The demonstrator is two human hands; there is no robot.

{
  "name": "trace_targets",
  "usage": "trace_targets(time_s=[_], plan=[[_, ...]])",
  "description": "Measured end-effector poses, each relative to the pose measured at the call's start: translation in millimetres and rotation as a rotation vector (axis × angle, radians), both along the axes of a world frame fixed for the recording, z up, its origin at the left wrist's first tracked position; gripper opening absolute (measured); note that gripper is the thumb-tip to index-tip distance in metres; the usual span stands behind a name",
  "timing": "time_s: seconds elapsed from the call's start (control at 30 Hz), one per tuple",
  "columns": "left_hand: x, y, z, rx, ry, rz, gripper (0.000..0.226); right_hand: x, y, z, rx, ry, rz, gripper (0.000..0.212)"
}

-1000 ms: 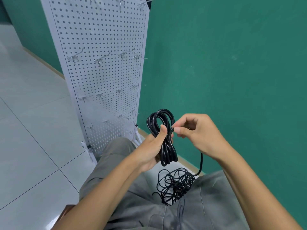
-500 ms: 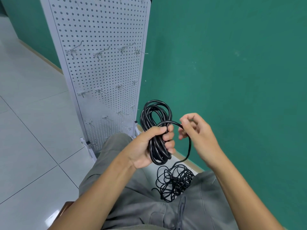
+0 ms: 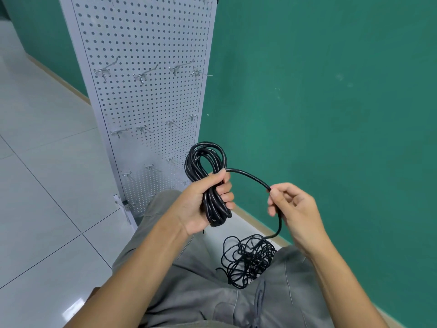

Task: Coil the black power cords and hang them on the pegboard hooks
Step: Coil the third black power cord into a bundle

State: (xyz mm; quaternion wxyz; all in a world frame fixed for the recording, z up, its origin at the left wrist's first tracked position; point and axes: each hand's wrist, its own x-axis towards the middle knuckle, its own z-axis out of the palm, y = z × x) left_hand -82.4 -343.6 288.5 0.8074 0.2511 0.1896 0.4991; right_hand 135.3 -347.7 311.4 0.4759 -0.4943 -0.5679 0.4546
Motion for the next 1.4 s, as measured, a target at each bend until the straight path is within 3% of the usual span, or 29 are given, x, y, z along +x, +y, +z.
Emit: trace_targets(time_s=[0.17, 0.27, 0.37, 0.5, 0.7, 0.97, 1.03, 1.13, 1.23, 1.4], plan=[[0.4, -4.2, -0.7, 0.001, 0.258, -0.047, 0.023, -10.3, -0.7, 16.4, 0.028, 0.023, -0.019, 0.015], [8.1, -6.7, -6.2, 0.076, 0.438, -0.076, 0.036, -22.7, 1.4, 24.3, 0.045, -0.043, -0.023, 0.017], [18.8, -12.2, -7.6, 0.054, 0.455, -0.041, 0.033, -35.5, 2.3, 30.0, 0.057, -0.041, -0.026, 0.019], [21.8, -16.2, -5.3, 0.075, 0.416, -0.042, 0.005, -53.0, -0.6, 31.7, 0.001, 0.099, -0.028, 0.018], [18.0, -19.7, 1.0, 0.075, 0.419, -0.065, 0.009, -66.4, 0.1, 29.1, -0.211, 0.504, 0.026, 0.010], [21.8, -19.1, -1.7, 0.111, 0.385, -0.067, 0.017, -53.1, 7.6, 36.9, -0.164, 0.096, -0.050, 0.017], [23.4, -17.7, -3.6, 0.100, 0.423, -0.033, 0.018, -50.9, 12.4, 32.8, -0.157, 0.064, -0.053, 0.017], [23.6, -14.4, -4.5, 0.047, 0.332, 0.004, 0.020, -52.4, 12.6, 18.9, -0.191, 0.135, 0.027, 0.017], [13.3, -8.3, -1.5, 0.006, 0.232, 0.051, 0.025, -56.6, 4.9, -1.5, -0.222, 0.194, 0.169, 0.040], [-12.9, -1.1, 7.8, -0.063, 0.114, 0.239, 0.024, -60.5, -3.5, -43.7, -0.293, -0.071, 0.415, 0.079]])
